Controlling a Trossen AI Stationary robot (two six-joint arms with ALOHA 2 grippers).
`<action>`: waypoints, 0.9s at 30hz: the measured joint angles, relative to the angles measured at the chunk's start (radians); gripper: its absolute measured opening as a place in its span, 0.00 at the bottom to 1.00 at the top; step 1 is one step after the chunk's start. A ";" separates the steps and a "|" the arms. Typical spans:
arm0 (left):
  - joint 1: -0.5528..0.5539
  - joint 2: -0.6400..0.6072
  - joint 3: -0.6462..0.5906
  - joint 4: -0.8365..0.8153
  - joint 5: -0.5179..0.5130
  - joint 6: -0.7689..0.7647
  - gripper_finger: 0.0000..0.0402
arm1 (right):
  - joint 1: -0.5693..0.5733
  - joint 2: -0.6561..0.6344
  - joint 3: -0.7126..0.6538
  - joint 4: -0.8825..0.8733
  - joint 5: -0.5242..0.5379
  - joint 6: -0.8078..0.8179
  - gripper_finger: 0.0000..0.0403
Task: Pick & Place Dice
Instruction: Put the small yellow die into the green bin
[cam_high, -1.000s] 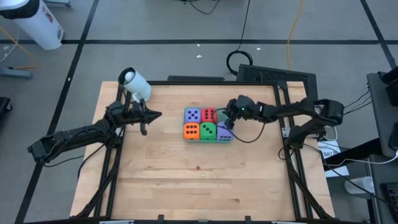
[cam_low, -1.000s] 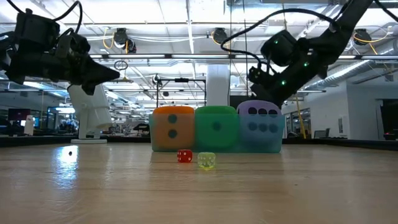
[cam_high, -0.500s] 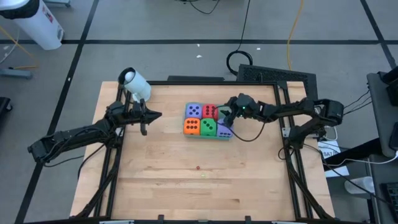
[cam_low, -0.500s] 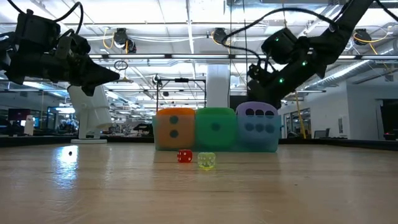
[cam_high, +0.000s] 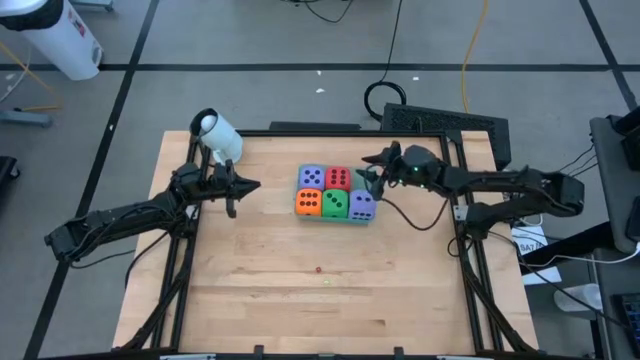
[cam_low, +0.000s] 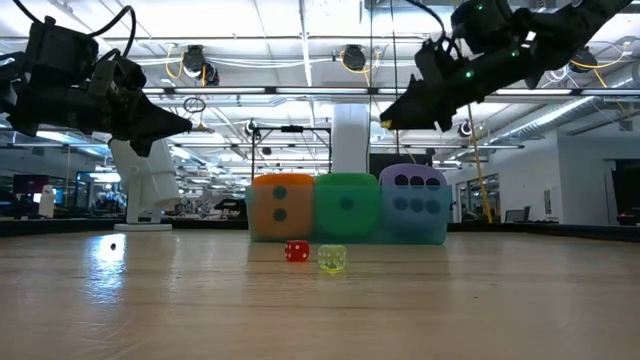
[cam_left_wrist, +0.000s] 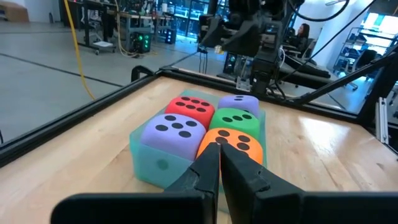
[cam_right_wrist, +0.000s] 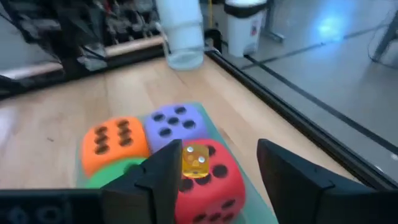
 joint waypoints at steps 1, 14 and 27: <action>0.000 0.000 0.000 0.001 -0.001 0.000 0.06 | -0.001 0.008 0.000 -0.008 0.004 -0.002 0.48; -0.106 0.001 0.038 -0.003 0.012 -0.162 0.05 | 0.001 0.150 -0.001 0.025 -0.059 -0.195 0.25; -0.429 0.230 0.229 -0.080 -0.419 -0.149 0.01 | 0.015 0.150 -0.001 0.030 -0.049 -0.429 0.52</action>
